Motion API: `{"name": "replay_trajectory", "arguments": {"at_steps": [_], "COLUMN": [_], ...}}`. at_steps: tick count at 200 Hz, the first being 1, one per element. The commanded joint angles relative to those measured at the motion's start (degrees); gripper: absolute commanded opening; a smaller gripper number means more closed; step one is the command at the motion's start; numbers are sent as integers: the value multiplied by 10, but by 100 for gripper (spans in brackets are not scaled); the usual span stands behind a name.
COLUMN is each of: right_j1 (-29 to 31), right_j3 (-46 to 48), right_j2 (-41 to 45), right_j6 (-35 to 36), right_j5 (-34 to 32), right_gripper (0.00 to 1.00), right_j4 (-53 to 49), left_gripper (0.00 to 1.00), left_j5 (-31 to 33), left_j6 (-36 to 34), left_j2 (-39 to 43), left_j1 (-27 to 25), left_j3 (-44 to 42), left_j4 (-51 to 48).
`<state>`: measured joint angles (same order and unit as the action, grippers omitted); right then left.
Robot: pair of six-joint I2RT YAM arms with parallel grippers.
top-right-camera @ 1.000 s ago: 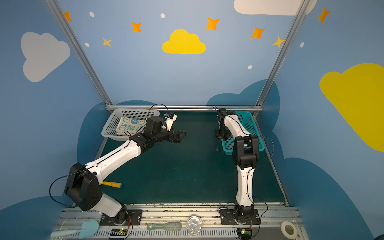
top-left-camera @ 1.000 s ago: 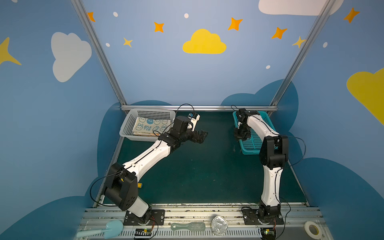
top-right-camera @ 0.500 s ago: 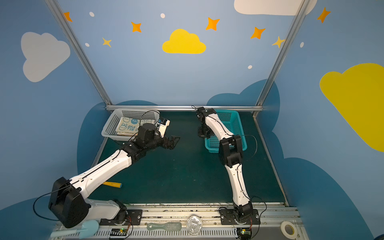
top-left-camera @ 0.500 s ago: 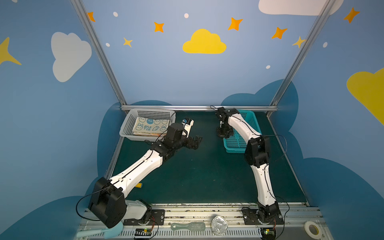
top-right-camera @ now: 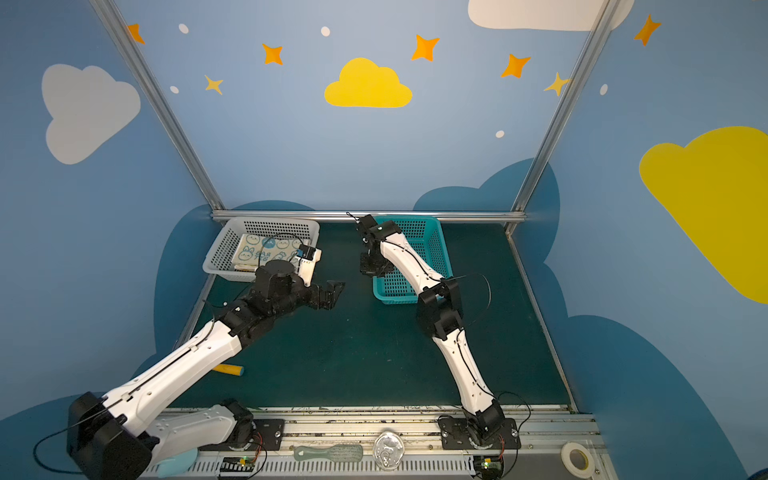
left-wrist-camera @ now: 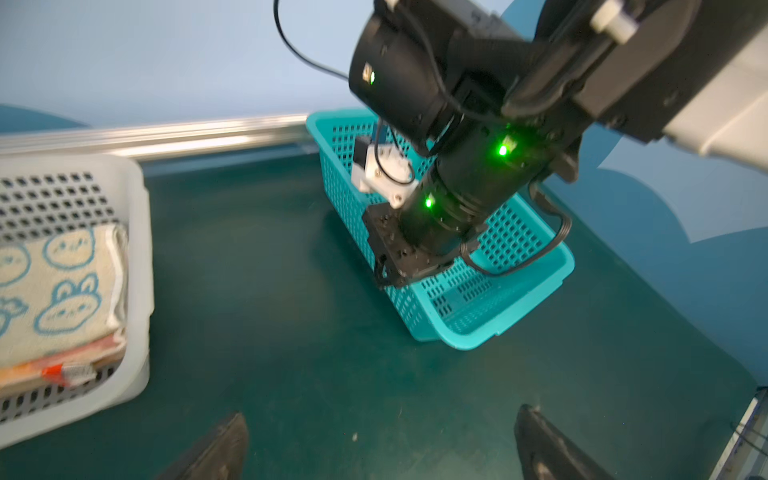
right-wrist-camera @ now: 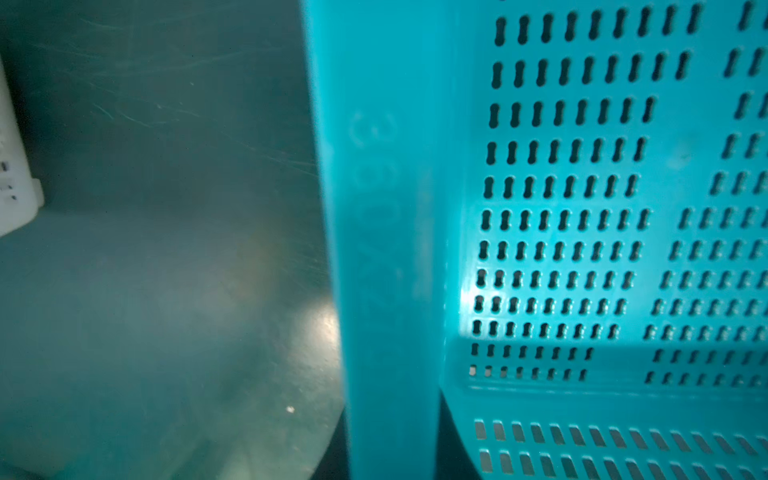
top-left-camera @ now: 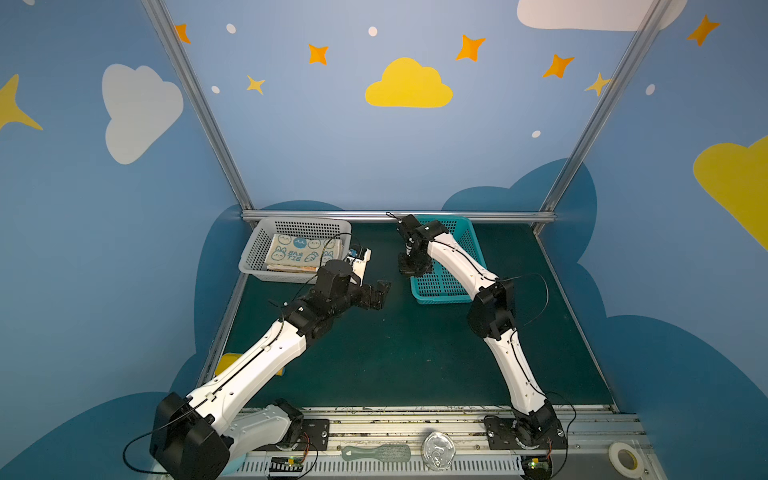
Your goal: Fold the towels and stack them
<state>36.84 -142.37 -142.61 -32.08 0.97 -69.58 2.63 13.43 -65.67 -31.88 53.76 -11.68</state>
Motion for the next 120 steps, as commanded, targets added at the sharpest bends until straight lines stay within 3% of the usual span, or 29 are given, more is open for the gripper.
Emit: {"name": "replay_trajectory", "arguments": {"at_steps": [1, 23, 61, 100, 120], "right_j1": [27, 33, 34, 26, 16], "right_j3": [-42, -75, -77, -55, -18], "right_j2": [-54, -74, -43, 27, 82], "right_j6": [-62, -71, -48, -11, 10], "right_j5": [134, 148, 130, 105, 94], "right_gripper": [6, 12, 41, 58, 87], "right_j4": [155, 154, 143, 120, 112], "left_gripper": [99, 99, 99, 99, 99], "left_j5": [13, 19, 46, 75, 91], "left_j6": [13, 16, 2, -20, -35], "left_j2": [19, 35, 54, 47, 39], "left_j1": [-1, -2, -2, 0, 2], "left_j3": [-10, -26, -41, -44, -33], "left_j4": [-25, -22, -24, -4, -2]}}
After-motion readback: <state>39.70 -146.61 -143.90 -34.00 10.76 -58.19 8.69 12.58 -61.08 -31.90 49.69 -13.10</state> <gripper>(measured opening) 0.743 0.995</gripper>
